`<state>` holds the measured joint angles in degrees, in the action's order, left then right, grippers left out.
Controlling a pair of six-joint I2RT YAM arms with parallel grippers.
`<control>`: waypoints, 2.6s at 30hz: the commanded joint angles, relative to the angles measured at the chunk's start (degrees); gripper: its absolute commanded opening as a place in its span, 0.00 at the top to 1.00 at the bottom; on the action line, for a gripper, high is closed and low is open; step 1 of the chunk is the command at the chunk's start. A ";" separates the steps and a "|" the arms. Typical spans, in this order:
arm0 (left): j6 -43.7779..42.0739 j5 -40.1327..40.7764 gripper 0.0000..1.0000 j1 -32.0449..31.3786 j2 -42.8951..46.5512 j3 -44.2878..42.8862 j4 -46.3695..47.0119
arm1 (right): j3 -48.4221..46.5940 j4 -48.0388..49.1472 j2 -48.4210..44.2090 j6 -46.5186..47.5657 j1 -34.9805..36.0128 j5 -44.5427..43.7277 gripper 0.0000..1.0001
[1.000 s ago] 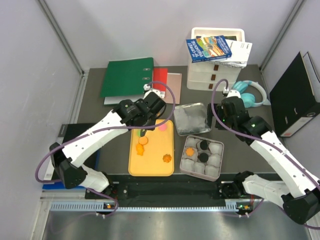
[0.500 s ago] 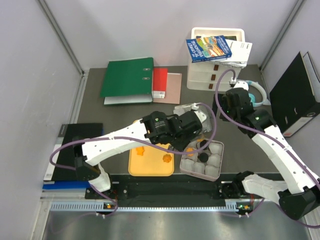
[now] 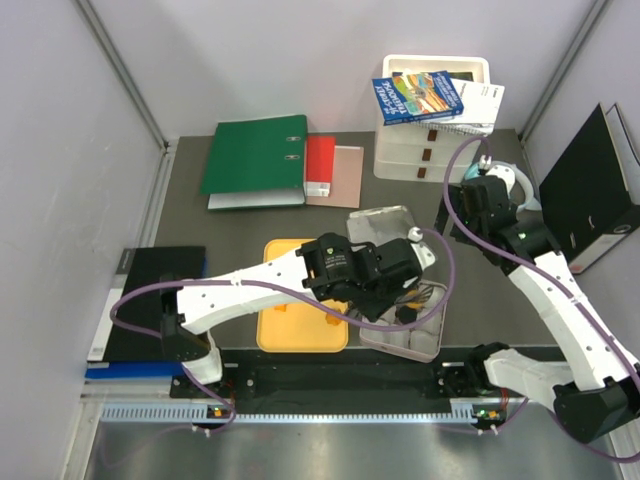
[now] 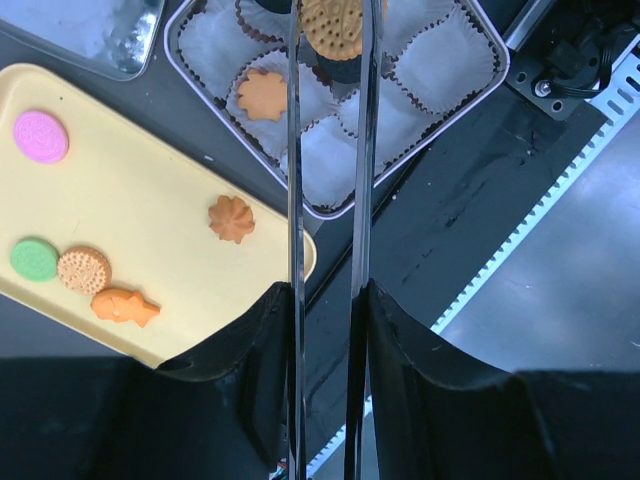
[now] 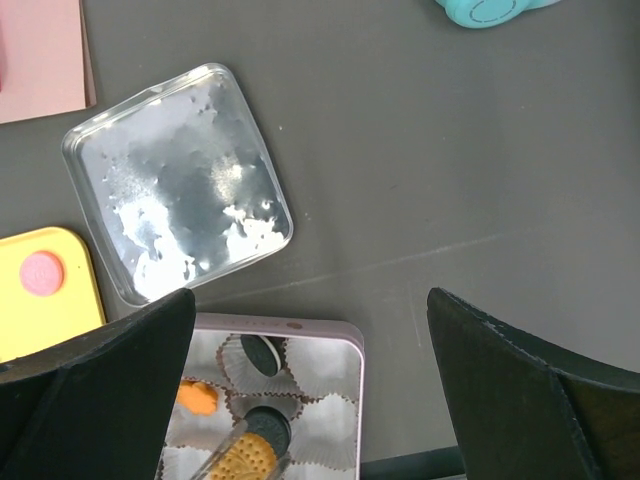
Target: Pack the cookies
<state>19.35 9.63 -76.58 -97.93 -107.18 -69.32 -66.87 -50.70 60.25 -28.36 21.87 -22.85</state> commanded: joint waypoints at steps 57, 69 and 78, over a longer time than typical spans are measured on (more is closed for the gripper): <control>-5.30 10.32 0.47 0.02 -6.23 -0.49 13.78 | -0.45 0.07 -3.56 -0.91 -0.60 1.14 0.01; 1.56 6.11 0.81 -0.85 7.75 11.19 3.84 | 1.83 1.56 -2.51 -0.82 -0.60 2.63 0.01; 2.09 0.49 0.88 -1.47 9.34 12.16 9.99 | 1.48 2.09 -1.19 -1.17 -0.60 3.96 0.01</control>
<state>20.40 13.96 -77.67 -89.89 -95.64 -64.01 -64.79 -50.61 58.89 -28.80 21.82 -19.38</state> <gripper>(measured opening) 0.246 0.987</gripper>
